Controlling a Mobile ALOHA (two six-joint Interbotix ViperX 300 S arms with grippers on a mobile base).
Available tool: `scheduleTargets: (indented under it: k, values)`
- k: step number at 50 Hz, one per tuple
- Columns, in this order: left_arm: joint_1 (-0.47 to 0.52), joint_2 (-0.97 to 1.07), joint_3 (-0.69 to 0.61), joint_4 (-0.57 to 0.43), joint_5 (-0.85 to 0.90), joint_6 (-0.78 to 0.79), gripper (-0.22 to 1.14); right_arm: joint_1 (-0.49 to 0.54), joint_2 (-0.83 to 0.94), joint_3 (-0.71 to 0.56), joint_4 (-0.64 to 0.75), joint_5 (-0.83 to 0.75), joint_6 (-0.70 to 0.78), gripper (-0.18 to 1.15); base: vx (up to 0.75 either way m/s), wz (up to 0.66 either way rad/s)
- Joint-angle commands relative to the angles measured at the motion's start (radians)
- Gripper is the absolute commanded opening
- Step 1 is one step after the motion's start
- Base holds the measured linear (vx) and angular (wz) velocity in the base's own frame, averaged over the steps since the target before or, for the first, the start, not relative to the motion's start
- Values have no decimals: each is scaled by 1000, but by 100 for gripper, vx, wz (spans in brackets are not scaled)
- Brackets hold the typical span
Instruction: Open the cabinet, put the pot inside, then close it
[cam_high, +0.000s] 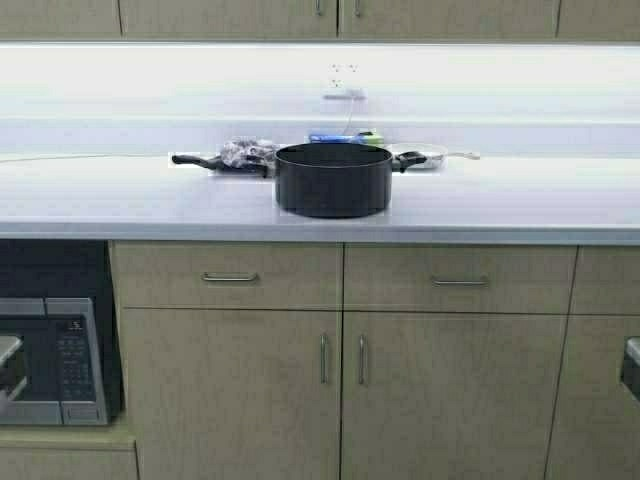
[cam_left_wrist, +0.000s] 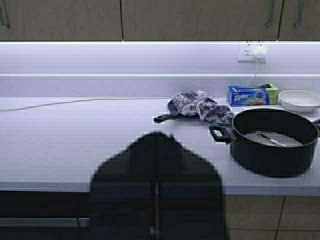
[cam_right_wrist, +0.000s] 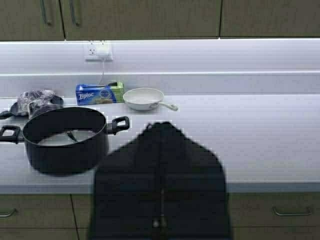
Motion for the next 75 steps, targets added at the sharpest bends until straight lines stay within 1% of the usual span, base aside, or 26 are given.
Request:
scheduleTargets:
  k: [1,3,5,12,32,42,54,75]
  values:
    - [-6,11,-9,26,0,-2,-1,9,-2,12,-2,-2,3,5,5,0]
    - [-6,9,-9,34,0,-3,5,9,-5,14,0,0,2,10,5,0]
    - [-6,11,-11,38,0,-5,8,9,-8,15,-2,0,2,9,6,0]
    - [-6,11,-12,41,0,-9,2,9,-15,17,-2,0,-3,6,8,0]
    - [-6,14,2,41,-8,-32,2,9,-5,15,-3,11,-2,6,14,-2]
    - [-6,54,2,43,-20,-35,2,9,15,17,-2,11,3,6,20,1]
    - [-8,14,15,41,-15,-35,2,9,58,11,-15,17,2,6,25,-8]
    - [-6,15,21,41,-12,-44,2,9,66,6,-21,17,6,6,25,-9]
